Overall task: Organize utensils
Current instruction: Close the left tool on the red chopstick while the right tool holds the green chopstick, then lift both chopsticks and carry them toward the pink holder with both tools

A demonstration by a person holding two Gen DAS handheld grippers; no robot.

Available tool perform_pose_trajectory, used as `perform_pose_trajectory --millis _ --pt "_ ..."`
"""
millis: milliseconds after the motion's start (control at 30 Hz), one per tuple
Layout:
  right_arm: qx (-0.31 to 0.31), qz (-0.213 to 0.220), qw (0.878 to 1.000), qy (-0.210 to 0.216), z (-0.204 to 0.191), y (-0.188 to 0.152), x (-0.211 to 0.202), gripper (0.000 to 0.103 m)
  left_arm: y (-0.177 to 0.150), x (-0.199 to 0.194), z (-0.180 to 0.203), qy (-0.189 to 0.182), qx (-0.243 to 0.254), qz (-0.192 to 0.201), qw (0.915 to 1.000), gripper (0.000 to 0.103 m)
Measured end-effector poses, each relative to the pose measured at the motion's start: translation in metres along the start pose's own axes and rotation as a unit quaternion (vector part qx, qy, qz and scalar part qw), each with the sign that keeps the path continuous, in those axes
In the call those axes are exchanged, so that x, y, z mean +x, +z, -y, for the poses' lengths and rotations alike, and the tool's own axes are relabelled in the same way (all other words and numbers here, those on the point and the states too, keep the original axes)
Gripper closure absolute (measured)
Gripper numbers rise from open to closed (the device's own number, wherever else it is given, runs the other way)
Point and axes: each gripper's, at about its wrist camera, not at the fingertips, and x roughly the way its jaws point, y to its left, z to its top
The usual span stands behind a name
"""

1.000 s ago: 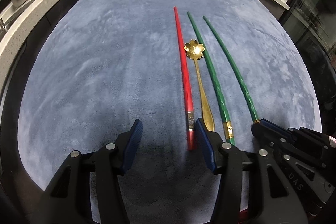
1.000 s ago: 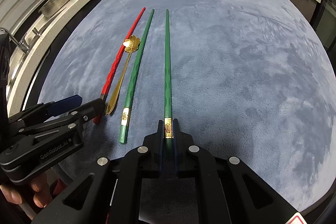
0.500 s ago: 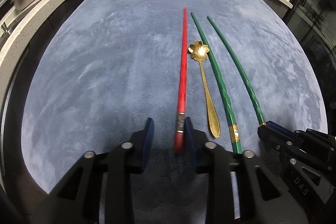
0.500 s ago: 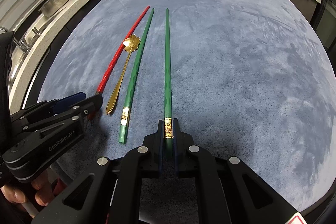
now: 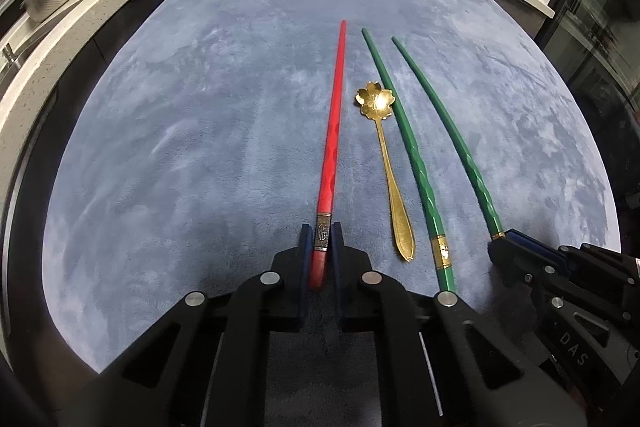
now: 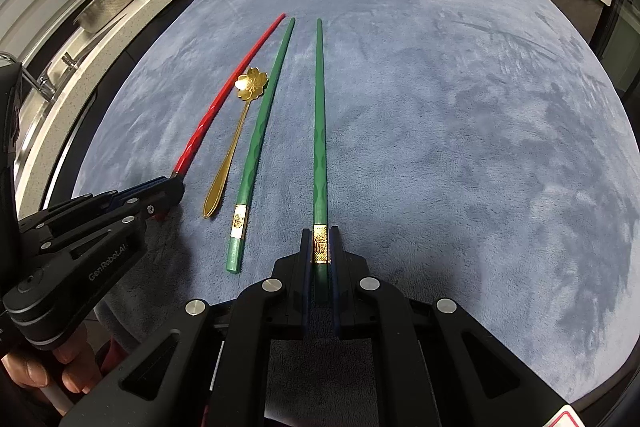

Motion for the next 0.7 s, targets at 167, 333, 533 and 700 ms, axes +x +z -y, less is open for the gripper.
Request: perform_pose_trajectory --millis 167,333,533,700 --pt "0.007 0.008 1.0 -0.001 0.004 0.002 -0.005 0.096 0.004 -0.007 -0.004 0.001 -0.007 0.009 0.9999 0.095" --pt "0.006 0.022 1.0 -0.006 0.006 0.006 -0.014 0.096 0.012 -0.021 -0.006 0.005 -0.013 0.026 0.9996 0.095" --pt "0.006 0.051 0.999 -0.006 0.009 0.019 -0.035 0.096 0.026 -0.043 -0.006 0.002 -0.015 0.053 0.9985 0.095" --pt "0.013 0.077 0.997 -0.002 0.014 0.033 -0.055 0.096 0.042 -0.065 -0.009 -0.004 -0.023 0.083 0.9963 0.095"
